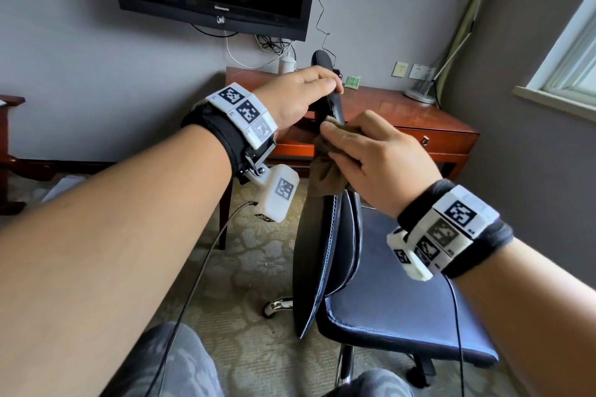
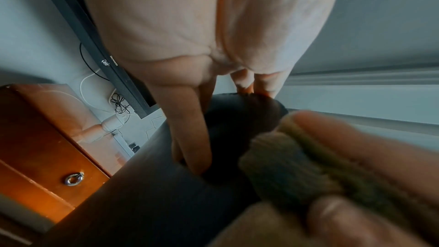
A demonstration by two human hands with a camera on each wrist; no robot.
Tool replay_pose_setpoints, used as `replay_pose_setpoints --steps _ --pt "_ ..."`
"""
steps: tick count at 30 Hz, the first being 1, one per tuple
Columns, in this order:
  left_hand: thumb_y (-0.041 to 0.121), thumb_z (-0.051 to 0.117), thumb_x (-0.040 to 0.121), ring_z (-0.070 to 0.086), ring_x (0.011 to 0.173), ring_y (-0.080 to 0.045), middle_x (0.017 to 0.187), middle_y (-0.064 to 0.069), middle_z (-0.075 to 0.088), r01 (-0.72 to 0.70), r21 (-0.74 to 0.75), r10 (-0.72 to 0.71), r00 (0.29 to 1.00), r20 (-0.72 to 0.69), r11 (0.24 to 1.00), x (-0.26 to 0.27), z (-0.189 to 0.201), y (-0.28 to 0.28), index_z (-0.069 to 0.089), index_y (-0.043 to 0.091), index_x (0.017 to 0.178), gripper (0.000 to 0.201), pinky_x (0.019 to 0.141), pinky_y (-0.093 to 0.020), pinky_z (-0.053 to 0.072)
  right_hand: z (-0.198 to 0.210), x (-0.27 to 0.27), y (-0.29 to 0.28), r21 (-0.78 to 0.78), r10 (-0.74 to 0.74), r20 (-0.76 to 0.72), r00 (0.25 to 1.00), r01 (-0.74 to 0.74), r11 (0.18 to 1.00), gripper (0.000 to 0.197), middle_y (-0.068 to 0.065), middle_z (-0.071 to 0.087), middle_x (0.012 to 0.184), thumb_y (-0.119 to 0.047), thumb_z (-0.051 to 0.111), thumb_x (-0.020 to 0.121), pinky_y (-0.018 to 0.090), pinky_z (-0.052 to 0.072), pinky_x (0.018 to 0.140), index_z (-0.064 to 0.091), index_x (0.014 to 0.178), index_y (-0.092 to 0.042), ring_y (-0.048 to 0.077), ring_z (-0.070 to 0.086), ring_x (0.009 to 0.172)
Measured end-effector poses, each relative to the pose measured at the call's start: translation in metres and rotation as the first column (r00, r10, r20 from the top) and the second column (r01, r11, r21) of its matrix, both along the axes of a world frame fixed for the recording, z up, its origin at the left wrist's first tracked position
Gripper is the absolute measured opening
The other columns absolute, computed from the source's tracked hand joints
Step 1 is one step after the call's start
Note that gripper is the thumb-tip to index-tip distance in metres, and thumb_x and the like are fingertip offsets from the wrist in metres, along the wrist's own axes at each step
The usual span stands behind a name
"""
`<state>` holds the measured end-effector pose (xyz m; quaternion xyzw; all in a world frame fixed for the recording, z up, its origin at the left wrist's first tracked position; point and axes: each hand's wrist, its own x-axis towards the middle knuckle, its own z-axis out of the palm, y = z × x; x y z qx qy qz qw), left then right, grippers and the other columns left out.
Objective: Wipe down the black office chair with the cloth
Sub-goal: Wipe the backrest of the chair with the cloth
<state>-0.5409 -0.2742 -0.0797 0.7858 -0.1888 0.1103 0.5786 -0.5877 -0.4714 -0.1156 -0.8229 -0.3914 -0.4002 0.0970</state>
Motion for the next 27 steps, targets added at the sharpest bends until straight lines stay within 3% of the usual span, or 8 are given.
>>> replay_pose_setpoints --steps 4,8,12,17,19,22,24,27 --pt "0.027 0.052 0.108 0.059 0.097 -0.015 0.088 0.017 0.065 0.028 -0.098 -0.034 0.998 -0.060 0.995 0.003 -0.004 0.000 0.070 0.029 0.098 0.021 0.103 -0.049 0.049 -0.017 0.003 -0.001 -0.037 -0.014 -0.025 1.000 0.013 0.999 0.037 0.007 0.061 0.103 -0.028 0.058 0.100 0.041 0.059 0.058 0.069 0.134 -0.019 0.029 0.064 0.072" --pt "0.024 0.049 0.110 0.056 0.091 -0.012 0.092 0.006 0.058 0.024 -0.103 -0.029 0.998 -0.053 0.994 0.001 -0.002 -0.006 0.067 0.023 0.105 0.018 0.080 -0.033 0.054 -0.038 0.001 -0.014 -0.079 -0.039 -0.077 0.996 0.032 0.996 0.038 0.006 0.060 0.103 -0.030 0.056 0.100 0.042 0.059 0.057 0.069 0.134 -0.020 0.030 0.064 0.070" --pt "0.039 0.051 0.107 0.060 0.103 -0.007 0.102 0.014 0.065 0.014 -0.064 -0.012 0.999 0.031 0.998 0.004 -0.011 -0.006 0.072 0.041 0.106 0.021 0.103 -0.038 0.050 -0.044 -0.007 -0.020 -0.148 -0.102 -0.140 0.985 0.081 0.986 0.037 0.001 0.059 0.104 -0.026 0.065 0.097 0.043 0.060 0.056 0.069 0.133 -0.023 0.029 0.065 0.070" --pt "0.056 0.067 0.091 0.057 0.132 -0.008 0.135 0.013 0.063 0.015 -0.188 -0.016 1.000 -0.007 0.982 -0.001 -0.019 -0.005 0.068 0.056 0.121 0.030 0.113 -0.045 0.048 -0.014 -0.010 -0.013 -0.101 -0.103 -0.042 0.994 0.098 0.990 0.035 0.004 0.060 0.102 -0.026 0.064 0.097 0.041 0.058 0.054 0.070 0.131 -0.024 0.029 0.064 0.069" --pt "0.052 0.076 0.088 0.060 0.130 -0.016 0.141 0.005 0.062 0.004 -0.342 -0.045 0.993 -0.110 0.940 -0.003 -0.023 -0.007 0.065 0.044 0.132 0.046 0.099 -0.046 0.057 -0.012 -0.008 -0.009 -0.101 -0.096 -0.034 0.995 0.092 0.991 0.036 0.005 0.060 0.100 -0.029 0.056 0.098 0.042 0.058 0.053 0.071 0.130 -0.023 0.031 0.064 0.067" --pt "0.029 0.070 0.101 0.072 0.096 -0.018 0.104 -0.003 0.074 0.000 -0.486 -0.116 0.971 -0.208 0.874 -0.013 -0.027 -0.014 0.069 0.013 0.115 0.022 0.072 -0.035 0.063 -0.026 -0.005 -0.010 -0.102 -0.087 -0.048 0.995 0.081 0.991 0.041 0.006 0.060 0.099 -0.034 0.045 0.099 0.041 0.058 0.052 0.072 0.127 -0.022 0.032 0.062 0.063" --pt "0.025 0.068 0.102 0.073 0.091 -0.017 0.094 -0.003 0.075 0.021 -0.488 -0.148 0.964 -0.223 0.873 -0.019 -0.028 -0.014 0.071 0.011 0.105 0.015 0.073 -0.035 0.063 -0.043 -0.002 -0.017 -0.099 -0.087 -0.067 0.994 0.080 0.992 0.039 0.005 0.060 0.100 -0.032 0.048 0.099 0.041 0.058 0.053 0.072 0.127 -0.021 0.032 0.063 0.064" --pt "0.017 0.071 0.099 0.076 0.091 -0.014 0.103 -0.008 0.075 0.048 -0.452 -0.170 0.957 -0.234 0.891 -0.019 -0.032 -0.014 0.069 0.002 0.116 0.023 0.073 -0.032 0.062 -0.068 -0.002 -0.025 -0.134 -0.111 -0.156 0.981 0.091 0.987 0.040 0.002 0.060 0.103 -0.035 0.047 0.098 0.043 0.060 0.058 0.070 0.129 -0.025 0.031 0.067 0.070"
